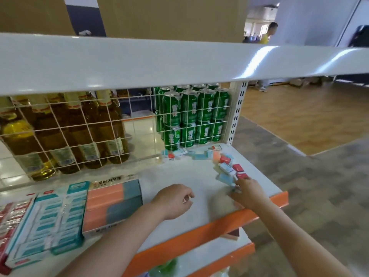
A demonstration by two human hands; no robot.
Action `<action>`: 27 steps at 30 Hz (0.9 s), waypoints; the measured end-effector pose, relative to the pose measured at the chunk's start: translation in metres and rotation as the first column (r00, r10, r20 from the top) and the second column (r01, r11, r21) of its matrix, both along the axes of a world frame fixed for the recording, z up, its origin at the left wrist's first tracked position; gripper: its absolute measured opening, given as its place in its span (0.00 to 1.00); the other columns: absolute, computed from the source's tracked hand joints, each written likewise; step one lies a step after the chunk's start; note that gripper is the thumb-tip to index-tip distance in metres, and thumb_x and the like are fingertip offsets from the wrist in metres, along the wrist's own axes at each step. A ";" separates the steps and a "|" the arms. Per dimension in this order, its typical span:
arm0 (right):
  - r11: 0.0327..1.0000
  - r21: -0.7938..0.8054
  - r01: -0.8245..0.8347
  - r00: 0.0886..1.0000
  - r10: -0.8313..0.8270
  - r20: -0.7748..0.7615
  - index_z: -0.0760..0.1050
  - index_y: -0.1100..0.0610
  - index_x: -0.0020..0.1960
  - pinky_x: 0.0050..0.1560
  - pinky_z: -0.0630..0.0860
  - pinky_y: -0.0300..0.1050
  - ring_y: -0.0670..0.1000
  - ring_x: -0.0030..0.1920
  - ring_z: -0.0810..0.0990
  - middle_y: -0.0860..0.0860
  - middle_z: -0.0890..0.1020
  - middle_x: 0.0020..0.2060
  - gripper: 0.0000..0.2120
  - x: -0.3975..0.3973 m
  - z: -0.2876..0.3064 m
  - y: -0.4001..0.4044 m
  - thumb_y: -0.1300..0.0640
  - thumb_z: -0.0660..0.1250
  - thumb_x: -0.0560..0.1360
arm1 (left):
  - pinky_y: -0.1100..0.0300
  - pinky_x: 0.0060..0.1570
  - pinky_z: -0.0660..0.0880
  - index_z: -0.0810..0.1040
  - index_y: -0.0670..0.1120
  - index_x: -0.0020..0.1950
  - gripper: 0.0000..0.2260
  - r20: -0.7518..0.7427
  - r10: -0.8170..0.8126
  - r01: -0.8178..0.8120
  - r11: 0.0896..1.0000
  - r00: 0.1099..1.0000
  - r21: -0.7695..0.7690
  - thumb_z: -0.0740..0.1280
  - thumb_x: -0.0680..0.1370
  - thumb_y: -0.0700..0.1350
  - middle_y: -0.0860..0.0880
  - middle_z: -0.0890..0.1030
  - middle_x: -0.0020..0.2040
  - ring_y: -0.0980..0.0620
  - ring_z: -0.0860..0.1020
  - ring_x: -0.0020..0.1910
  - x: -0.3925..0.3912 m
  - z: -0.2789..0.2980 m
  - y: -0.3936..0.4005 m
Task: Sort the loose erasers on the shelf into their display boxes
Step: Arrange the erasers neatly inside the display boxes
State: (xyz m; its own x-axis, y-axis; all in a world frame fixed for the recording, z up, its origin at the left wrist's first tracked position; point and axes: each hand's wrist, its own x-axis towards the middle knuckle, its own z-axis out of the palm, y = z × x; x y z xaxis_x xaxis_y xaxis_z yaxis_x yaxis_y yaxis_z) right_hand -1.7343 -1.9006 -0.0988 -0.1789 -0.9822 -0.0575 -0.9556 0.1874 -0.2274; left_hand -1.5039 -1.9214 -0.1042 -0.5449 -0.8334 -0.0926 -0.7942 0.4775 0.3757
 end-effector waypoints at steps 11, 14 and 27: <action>0.987 0.154 0.039 0.983 -0.066 0.174 0.70 0.57 0.60 0.48 0.71 0.41 0.51 0.51 0.75 0.52 0.77 0.55 0.24 -0.016 0.002 -0.015 0.47 0.72 0.69 | 0.58 0.57 0.71 0.76 0.48 0.62 0.13 -0.041 0.049 -0.049 0.999 0.998 -0.005 0.62 0.78 0.47 0.49 0.77 0.57 0.51 0.75 0.56 -0.031 -0.006 -0.026; 0.998 0.033 0.057 0.948 -0.065 0.312 0.70 0.58 0.57 0.42 0.69 0.40 0.49 0.45 0.72 0.49 0.76 0.48 0.19 -0.023 0.004 -0.021 0.55 0.72 0.70 | 0.59 0.57 0.71 0.75 0.48 0.63 0.14 -0.057 0.066 -0.067 0.998 0.996 -0.006 0.61 0.78 0.47 0.49 0.77 0.58 0.51 0.75 0.57 -0.041 -0.007 -0.034; 0.943 -0.169 0.288 0.815 -0.148 0.560 0.75 0.61 0.53 0.40 0.73 0.42 0.53 0.40 0.78 0.53 0.79 0.39 0.11 -0.079 -0.003 -0.035 0.67 0.56 0.75 | 0.54 0.62 0.69 0.69 0.47 0.69 0.19 -0.083 0.127 -0.130 0.991 0.989 -0.039 0.60 0.79 0.50 0.45 0.69 0.67 0.46 0.69 0.65 -0.126 -0.008 -0.066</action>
State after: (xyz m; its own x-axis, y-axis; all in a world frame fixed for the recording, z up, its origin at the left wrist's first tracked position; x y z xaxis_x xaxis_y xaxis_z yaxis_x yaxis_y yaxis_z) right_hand -1.8130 -1.9354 -0.1013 -0.3994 -0.9166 0.0196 -0.6104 0.2499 -0.7517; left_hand -1.6303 -1.9876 -0.1126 -0.4373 -0.8992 -0.0143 -0.8184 0.3913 0.4209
